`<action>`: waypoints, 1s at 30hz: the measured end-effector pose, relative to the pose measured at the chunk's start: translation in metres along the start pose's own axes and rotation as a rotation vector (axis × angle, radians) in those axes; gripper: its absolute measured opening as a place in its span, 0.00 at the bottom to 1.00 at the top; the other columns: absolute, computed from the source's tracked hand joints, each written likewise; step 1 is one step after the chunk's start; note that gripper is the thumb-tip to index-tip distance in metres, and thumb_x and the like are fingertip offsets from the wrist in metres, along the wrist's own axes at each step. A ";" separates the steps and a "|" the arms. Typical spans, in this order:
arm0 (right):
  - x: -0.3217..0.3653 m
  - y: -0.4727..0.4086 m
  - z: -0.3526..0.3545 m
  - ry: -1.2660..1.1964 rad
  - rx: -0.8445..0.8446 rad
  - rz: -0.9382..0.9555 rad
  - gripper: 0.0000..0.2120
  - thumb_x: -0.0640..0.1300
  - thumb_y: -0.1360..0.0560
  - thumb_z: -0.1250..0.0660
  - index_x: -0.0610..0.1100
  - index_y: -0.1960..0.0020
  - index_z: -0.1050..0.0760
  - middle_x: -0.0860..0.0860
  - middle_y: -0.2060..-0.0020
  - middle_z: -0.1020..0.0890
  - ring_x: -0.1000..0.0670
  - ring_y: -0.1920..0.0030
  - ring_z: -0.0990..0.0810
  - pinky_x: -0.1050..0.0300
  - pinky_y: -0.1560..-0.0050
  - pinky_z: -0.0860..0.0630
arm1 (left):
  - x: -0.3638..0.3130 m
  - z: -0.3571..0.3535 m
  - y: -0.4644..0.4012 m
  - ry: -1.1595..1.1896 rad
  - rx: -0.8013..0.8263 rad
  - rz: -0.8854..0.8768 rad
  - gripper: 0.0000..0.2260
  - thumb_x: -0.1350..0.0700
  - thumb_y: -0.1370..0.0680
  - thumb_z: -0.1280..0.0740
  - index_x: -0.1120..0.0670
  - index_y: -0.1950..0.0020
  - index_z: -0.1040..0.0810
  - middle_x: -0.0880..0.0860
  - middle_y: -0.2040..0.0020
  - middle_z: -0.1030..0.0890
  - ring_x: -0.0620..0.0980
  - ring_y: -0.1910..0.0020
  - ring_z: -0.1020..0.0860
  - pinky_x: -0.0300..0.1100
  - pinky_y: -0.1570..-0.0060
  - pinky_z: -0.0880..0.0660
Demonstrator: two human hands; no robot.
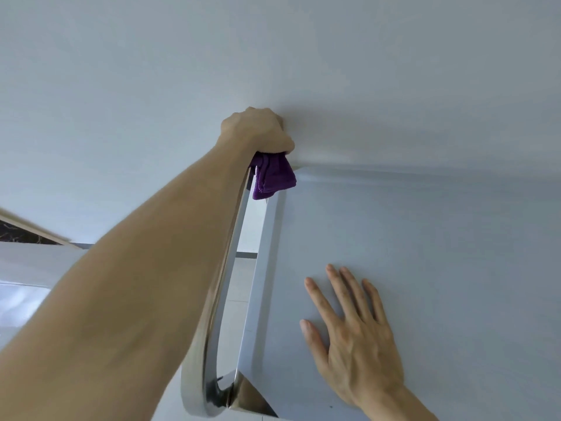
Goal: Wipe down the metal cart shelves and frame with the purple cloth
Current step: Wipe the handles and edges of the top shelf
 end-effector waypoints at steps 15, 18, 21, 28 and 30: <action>-0.001 0.001 0.001 0.016 0.042 -0.023 0.28 0.62 0.20 0.48 0.53 0.23 0.35 0.46 0.23 0.36 0.45 0.23 0.38 0.41 0.25 0.41 | 0.021 -0.028 0.128 0.057 -0.325 -0.010 0.21 0.45 0.26 0.36 0.41 0.32 0.31 0.54 0.36 0.33 0.60 0.60 0.28 0.47 0.57 0.36; -0.002 0.002 0.003 0.018 0.044 -0.021 0.28 0.62 0.21 0.49 0.53 0.24 0.34 0.46 0.23 0.35 0.45 0.23 0.37 0.41 0.24 0.42 | 0.025 -0.035 0.159 0.060 -0.333 0.015 0.22 0.46 0.26 0.36 0.41 0.32 0.32 0.54 0.36 0.33 0.60 0.61 0.28 0.47 0.57 0.36; -0.002 0.002 0.005 0.007 0.045 -0.018 0.29 0.62 0.21 0.50 0.52 0.24 0.34 0.46 0.24 0.34 0.45 0.23 0.37 0.42 0.24 0.43 | 0.028 -0.043 0.189 0.073 -0.340 0.027 0.22 0.46 0.26 0.36 0.39 0.32 0.33 0.53 0.35 0.33 0.60 0.61 0.28 0.47 0.57 0.34; -0.005 0.002 0.002 0.019 0.069 -0.008 0.31 0.65 0.22 0.56 0.55 0.22 0.40 0.48 0.21 0.40 0.47 0.21 0.45 0.44 0.22 0.50 | 0.037 -0.067 0.252 0.125 -0.499 0.067 0.22 0.45 0.27 0.35 0.38 0.33 0.31 0.49 0.34 0.31 0.58 0.59 0.27 0.46 0.56 0.33; -0.007 0.001 0.000 0.025 0.069 -0.001 0.32 0.65 0.22 0.58 0.56 0.22 0.41 0.49 0.21 0.41 0.48 0.21 0.46 0.45 0.22 0.52 | 0.038 -0.073 0.264 0.159 -0.573 0.063 0.21 0.46 0.27 0.35 0.38 0.34 0.31 0.48 0.34 0.30 0.57 0.57 0.25 0.46 0.56 0.34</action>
Point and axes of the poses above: each hand's wrist, its own y-axis away from the middle knuckle, its own z-axis out of the back of the hand, x = y × z, the point moved 4 cm from there along -y, towards the middle knuckle
